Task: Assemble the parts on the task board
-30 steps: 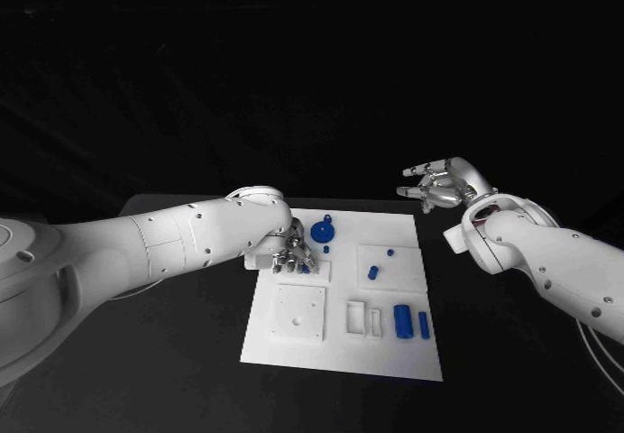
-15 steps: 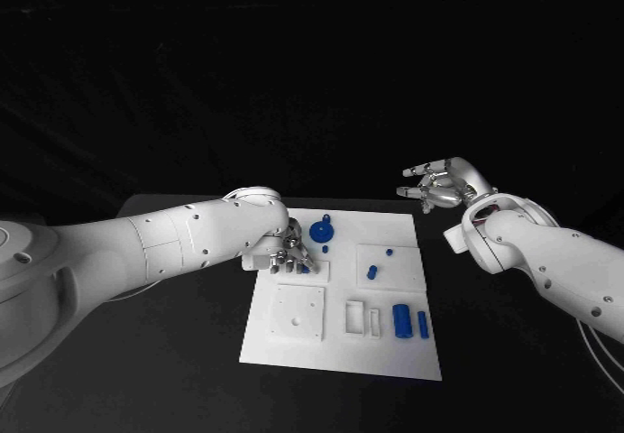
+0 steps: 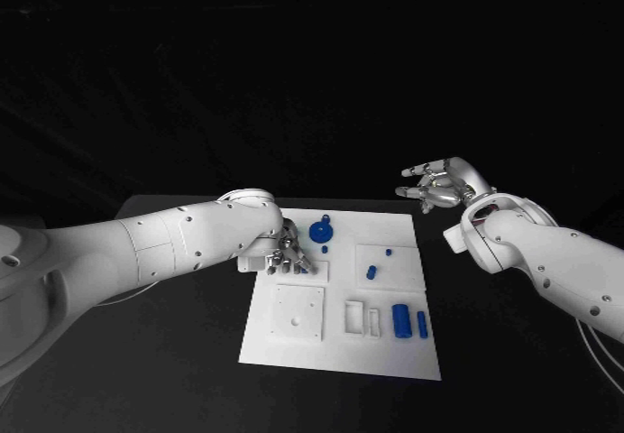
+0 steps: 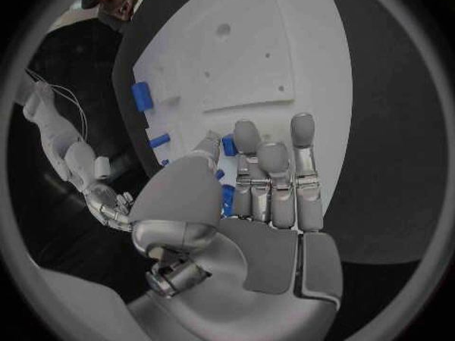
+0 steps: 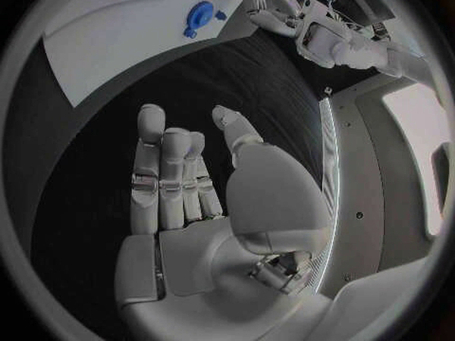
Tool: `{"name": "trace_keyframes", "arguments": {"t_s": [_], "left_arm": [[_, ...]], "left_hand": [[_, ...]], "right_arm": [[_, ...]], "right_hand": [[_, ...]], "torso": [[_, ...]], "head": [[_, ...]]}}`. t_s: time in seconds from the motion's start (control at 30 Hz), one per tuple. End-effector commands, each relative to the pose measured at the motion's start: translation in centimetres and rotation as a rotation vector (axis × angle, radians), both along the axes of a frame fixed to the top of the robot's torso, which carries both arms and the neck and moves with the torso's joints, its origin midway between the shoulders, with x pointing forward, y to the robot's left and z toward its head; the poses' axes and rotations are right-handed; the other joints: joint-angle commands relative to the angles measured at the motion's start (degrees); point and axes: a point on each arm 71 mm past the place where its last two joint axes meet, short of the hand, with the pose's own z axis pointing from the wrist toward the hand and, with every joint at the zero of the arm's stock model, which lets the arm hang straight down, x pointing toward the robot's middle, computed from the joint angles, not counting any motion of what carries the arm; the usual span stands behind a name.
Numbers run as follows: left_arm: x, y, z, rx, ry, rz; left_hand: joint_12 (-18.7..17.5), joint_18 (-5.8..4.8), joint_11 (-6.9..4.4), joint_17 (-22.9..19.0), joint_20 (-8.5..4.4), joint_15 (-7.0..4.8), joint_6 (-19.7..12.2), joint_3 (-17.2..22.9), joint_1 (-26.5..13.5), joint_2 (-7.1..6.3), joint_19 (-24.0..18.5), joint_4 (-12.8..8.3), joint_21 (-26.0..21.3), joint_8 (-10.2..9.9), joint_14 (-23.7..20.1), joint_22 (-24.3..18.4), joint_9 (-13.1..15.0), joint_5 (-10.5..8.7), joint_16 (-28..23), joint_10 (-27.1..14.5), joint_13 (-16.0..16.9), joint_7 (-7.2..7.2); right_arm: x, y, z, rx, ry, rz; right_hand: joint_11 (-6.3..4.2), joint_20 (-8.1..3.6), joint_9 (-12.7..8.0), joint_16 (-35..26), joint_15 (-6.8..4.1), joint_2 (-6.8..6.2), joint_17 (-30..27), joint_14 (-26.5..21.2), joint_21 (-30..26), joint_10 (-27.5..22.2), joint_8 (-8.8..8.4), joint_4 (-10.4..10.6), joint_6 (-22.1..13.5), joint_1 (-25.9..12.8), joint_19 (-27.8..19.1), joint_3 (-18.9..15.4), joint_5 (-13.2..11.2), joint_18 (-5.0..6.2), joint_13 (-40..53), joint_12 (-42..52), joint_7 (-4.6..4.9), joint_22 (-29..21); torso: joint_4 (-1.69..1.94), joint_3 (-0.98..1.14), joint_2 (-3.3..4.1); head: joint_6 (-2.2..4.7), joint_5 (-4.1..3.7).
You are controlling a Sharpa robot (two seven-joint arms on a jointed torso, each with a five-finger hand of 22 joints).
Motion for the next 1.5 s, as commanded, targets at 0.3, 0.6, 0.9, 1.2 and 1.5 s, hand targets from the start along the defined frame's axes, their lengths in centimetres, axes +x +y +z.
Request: {"name": "trace_keyframes", "arguments": {"t_s": [0.3, 0.6, 0.9, 1.2, 1.5], "left_arm": [[0.0, 0.6, 0.3, -0.037, -0.015, 0.017], [0.7, 1.3, 2.5, -0.111, -0.033, 0.058], [3.0, 3.4, 6.3, -0.177, -0.108, 0.155], [4.9, 4.4, 7.2, -0.149, -0.145, 0.182], [6.2, 4.6, 6.8, -0.118, -0.145, 0.185]], "left_hand": [[-0.6, -0.42, 0.18, -0.1, 0.01, 0.05, 0.2, 0.8, -0.2, -1.63, 0.7, 1.7, -1.4, -0.6, -0.2, 0.8, 0.1, -0.23, -0.6, 0.4, -0.1, 0.41], [-2.3, -0.42, 0.96, -1.1, 0.61, 0.74, -0.9, 1.3, 0.2, -1.96, 0.3, 2.9, -4.0, -4.0, -1.2, 0.4, -3.8, -0.23, -2.5, -0.8, -1.0, 1.49], [-12.0, -0.3, 3.69, -5.7, 3.13, 3.37, -3.5, -2.5, 1.6, 1.75, -0.4, -1.5, -13.4, -9.6, -3.0, -7.6, -24.4, -0.11, -13.8, -2.9, -6.8, 4.56], [-12.6, -0.36, 3.29, -4.6, 2.78, 2.97, -3.2, -1.7, 4.8, 4.56, 1.6, -5.7, -14.7, -7.6, -1.7, -8.6, -31.7, 5.81, -14.2, -1.6, -6.8, 4.33], [-11.7, -0.33, 3.22, -3.6, 2.69, 2.89, -4.2, -2.6, 4.7, 5.3, 1.7, -7.5, -14.7, -6.0, -1.7, -7.0, -35.4, 8.03, -13.4, -1.7, -6.0, 4.47]], "right_arm": [[0.0, -0.1, 0.0, -0.008, 0.002, 0.007], [0.1, -0.4, -0.1, -0.01, 0.002, 0.0], [0.1, -0.7, -0.1, -0.012, 0.001, -0.008], [0.1, -0.7, -0.1, -0.011, 0.001, -0.006], [0.0, -0.4, 0.0, -0.008, 0.001, 0.0]], "right_hand": [[0.02, 0.33, 0.0, -0.2, -0.12, 0.1, -0.1, -0.4, -0.3, -0.5, -0.03, -0.3, 0.0, -0.3, 1.9, -0.1, 0.2, 0.83, -0.1, 0.3, 0.36, -0.1], [0.04, 0.34, 0.0, -0.2, -0.1, 0.12, -0.1, -0.5, -0.3, -0.5, -0.05, -0.2, -0.2, -0.3, 1.9, -0.2, 0.1, 0.84, -0.1, 0.3, 0.37, -0.1], [0.03, 0.36, 0.0, -0.3, -0.09, 0.15, -0.2, -0.5, -0.4, -0.5, -0.03, -0.1, -0.1, -0.4, 1.8, -0.3, 0.1, 0.83, -0.1, 0.2, 0.36, -0.2], [0.03, 0.36, 0.0, -0.4, -0.09, 0.18, -0.3, -0.6, -0.6, -0.5, -0.03, -0.1, 0.0, -0.3, 1.8, -0.2, 0.1, 0.81, -0.3, 0.1, 0.36, -0.3], [0.03, 0.36, 0.0, -0.5, -0.09, 0.18, -0.4, -0.6, -0.6, -0.5, -0.03, -0.1, 0.0, -0.4, 1.8, -0.2, 0.2, 0.79, -0.3, 0.1, 0.36, -0.3]], "torso": [[0.04, 0.02, -0.01], [0.01, 0.03, -0.01], [-0.05, 0.11, 0.07], [-0.28, 0.09, 0.36], [-0.61, 0.04, 0.9]], "head": [[0.02, -0.05], [0.19, 0.01], [1.07, -0.06], [1.68, -0.01], [2.34, 0.03]]}}
